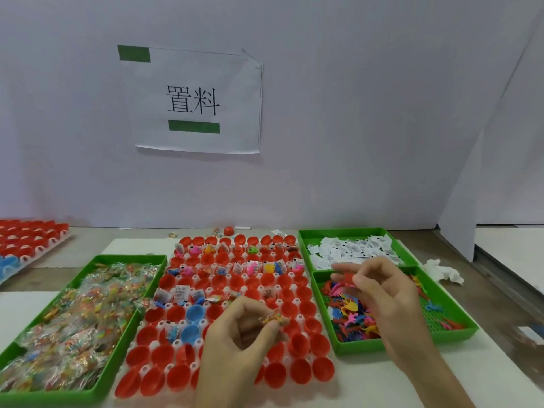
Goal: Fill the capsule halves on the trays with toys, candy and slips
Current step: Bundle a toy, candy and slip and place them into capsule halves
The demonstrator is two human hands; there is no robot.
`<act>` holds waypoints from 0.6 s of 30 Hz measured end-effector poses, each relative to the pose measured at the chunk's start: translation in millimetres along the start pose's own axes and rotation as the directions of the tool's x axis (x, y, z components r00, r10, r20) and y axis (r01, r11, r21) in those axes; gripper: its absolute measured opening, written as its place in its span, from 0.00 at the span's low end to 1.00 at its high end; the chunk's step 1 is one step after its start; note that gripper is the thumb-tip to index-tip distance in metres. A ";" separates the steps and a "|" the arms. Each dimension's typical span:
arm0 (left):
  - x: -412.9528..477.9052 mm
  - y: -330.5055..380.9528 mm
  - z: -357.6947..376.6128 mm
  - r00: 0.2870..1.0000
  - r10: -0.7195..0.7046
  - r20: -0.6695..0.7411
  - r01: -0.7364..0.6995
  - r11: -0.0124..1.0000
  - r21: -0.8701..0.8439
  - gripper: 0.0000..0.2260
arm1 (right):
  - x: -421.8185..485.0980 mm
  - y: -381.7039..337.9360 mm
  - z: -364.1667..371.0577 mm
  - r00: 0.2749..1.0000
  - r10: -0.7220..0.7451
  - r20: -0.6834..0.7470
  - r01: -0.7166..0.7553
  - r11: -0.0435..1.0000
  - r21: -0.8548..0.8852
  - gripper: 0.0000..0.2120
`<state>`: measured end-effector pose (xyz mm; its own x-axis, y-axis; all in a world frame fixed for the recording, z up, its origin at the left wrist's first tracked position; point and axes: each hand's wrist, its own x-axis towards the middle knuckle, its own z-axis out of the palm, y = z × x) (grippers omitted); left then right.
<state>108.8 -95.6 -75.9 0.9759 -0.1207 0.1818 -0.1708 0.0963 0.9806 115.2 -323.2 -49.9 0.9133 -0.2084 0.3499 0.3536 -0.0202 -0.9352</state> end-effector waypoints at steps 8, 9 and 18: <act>-5.5 -9.3 6.3 0.990 0.140 0.021 -0.141 0.974 0.175 0.22 | 110.7 33.7 -39.0 0.993 0.104 -0.059 -0.105 0.534 -0.839 0.11; -6.3 -9.9 7.1 0.985 0.170 0.039 -0.174 0.961 0.216 0.22 | 120.3 40.8 -39.9 0.990 0.138 -0.026 -0.086 0.453 -0.887 0.06; -6.5 -1.6 9.4 0.970 0.243 0.009 -0.239 0.947 0.215 0.09 | 135.5 71.5 -21.4 0.971 0.237 -0.015 -0.068 0.218 -0.974 0.05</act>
<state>101.5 -104.3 -78.0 0.9040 -0.1022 0.4152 -0.4242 -0.0923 0.9008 259.9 -373.8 -70.6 0.9680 -0.2216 0.1178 -0.1816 -0.9424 -0.2810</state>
